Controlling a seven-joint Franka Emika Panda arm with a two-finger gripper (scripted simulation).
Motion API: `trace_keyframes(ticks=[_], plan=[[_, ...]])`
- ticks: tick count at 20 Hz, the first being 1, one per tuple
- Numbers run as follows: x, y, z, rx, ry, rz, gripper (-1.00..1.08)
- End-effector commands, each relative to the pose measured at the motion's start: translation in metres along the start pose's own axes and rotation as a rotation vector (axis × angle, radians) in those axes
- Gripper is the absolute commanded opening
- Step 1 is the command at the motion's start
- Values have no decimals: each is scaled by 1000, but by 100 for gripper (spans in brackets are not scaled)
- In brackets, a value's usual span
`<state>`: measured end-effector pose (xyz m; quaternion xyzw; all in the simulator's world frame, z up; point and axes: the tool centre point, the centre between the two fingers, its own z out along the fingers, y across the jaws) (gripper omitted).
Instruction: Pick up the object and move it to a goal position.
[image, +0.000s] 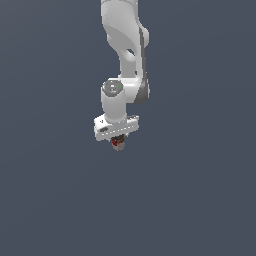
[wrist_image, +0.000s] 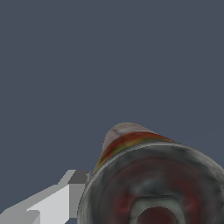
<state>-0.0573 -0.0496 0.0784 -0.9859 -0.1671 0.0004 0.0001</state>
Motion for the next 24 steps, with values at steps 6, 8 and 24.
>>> trace_keyframes(ticks=[6, 8, 24], plan=[[0, 0, 1, 0, 1, 0, -100], [0, 0, 1, 0, 1, 0, -100], [38, -2, -37, -1, 1, 0, -100]])
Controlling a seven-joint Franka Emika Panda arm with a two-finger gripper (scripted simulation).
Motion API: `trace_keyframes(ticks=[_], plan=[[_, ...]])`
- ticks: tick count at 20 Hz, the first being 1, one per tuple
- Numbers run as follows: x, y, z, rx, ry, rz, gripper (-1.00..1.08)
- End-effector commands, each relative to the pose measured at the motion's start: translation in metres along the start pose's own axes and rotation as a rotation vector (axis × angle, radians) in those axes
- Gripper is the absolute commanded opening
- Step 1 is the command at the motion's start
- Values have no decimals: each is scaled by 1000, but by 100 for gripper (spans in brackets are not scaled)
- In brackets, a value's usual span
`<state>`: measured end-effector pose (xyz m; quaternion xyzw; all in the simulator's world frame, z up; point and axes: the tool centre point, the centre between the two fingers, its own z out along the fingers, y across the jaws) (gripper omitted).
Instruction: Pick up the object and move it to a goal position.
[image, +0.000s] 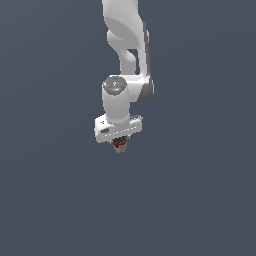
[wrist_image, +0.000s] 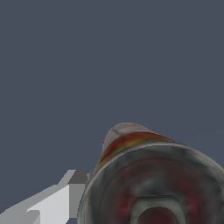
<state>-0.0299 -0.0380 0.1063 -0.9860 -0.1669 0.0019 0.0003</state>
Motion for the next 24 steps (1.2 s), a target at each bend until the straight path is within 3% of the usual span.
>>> trace_keyframes(ticks=[1, 16, 24], plan=[[13, 0, -14, -2, 4, 0, -100], [99, -4, -95, -2, 4, 0, -100], [128, -5, -120, -1, 4, -1, -100]])
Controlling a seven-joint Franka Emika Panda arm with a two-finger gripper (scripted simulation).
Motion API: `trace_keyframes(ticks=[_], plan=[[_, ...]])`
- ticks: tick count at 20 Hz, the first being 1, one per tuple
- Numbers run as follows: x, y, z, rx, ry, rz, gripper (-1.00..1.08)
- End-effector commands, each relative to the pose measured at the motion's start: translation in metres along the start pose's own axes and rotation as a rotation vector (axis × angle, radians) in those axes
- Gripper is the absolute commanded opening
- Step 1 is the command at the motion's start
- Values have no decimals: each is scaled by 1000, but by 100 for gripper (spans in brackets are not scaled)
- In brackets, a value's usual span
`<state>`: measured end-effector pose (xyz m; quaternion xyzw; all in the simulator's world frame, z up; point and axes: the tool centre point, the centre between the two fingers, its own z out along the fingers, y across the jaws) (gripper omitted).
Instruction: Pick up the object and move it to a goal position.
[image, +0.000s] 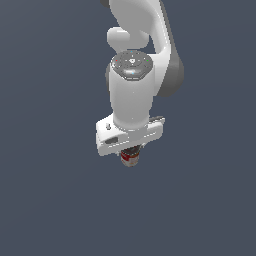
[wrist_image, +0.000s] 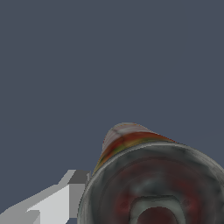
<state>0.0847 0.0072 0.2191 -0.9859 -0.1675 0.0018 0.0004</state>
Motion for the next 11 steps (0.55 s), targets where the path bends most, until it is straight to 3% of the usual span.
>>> trace_keyframes(ticks=[1, 11], plan=[[7, 0, -8, -1, 4, 0, -100], [18, 1, -17, -1, 4, 0, -100]])
